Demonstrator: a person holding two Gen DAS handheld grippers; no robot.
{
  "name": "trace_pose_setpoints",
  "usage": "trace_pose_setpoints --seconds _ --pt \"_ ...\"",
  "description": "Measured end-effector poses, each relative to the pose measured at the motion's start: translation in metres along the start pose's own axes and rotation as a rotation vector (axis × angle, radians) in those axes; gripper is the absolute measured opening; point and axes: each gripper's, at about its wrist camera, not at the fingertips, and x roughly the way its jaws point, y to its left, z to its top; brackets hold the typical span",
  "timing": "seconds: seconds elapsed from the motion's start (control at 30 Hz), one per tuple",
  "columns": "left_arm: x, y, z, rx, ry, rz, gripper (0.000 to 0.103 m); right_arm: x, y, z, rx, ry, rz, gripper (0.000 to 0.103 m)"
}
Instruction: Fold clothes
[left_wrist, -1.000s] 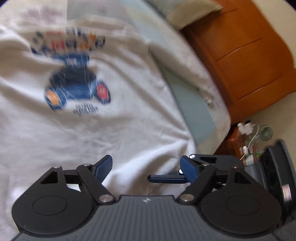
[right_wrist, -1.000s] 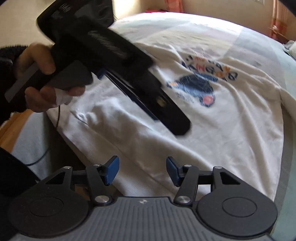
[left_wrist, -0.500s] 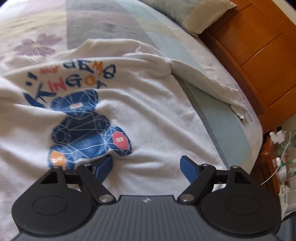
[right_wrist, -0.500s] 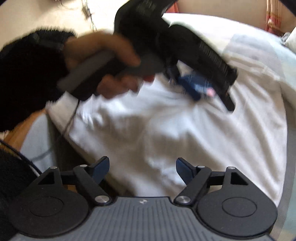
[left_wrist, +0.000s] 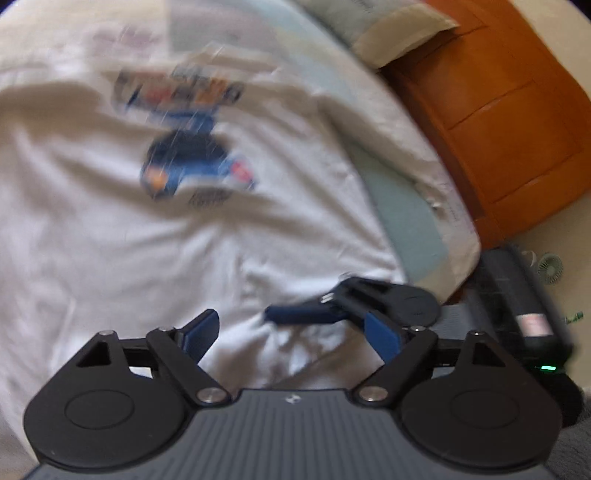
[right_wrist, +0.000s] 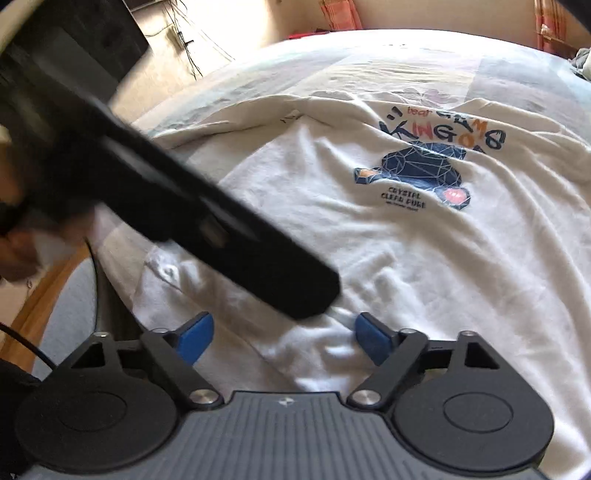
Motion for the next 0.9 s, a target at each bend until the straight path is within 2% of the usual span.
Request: trace_pose_setpoints --seconds 0.1,0.33,0.37,0.47,0.53,0.63,0.7,0.77,0.9 --pt "0.002 0.015 -0.005 -0.023 -0.045 -0.023 0.086 -0.012 -0.003 -0.004 0.014 0.001 -0.035 0.089" --pt "-0.031 0.017 -0.008 -0.009 -0.077 0.081 0.086 -0.040 -0.011 -0.015 0.048 0.004 -0.117 0.089" --pt "-0.034 0.013 -0.009 -0.001 -0.082 0.071 0.086 -0.044 -0.012 -0.016 0.052 0.005 -0.129 0.089" --pt "-0.033 0.001 -0.014 0.018 -0.084 -0.023 0.087 -0.047 -0.013 -0.013 0.062 -0.042 -0.107 0.089" --pt "-0.022 -0.002 -0.018 0.023 -0.062 -0.033 0.087 -0.038 -0.017 -0.011 0.056 -0.043 -0.122 0.089" --pt "-0.006 0.007 -0.027 -0.013 -0.026 0.026 0.085 -0.034 -0.027 -0.017 0.070 -0.011 -0.140 0.089" --pt "-0.014 0.014 -0.034 -0.030 -0.046 0.006 0.088 -0.039 -0.033 -0.023 0.082 0.006 -0.144 0.089" --pt "-0.024 0.016 -0.034 -0.038 -0.045 0.035 0.087 -0.045 -0.037 -0.016 0.083 -0.007 -0.189 0.089" --pt "-0.045 0.010 -0.017 0.036 -0.135 0.104 0.088 -0.058 -0.047 -0.001 0.082 -0.039 -0.285 0.092"
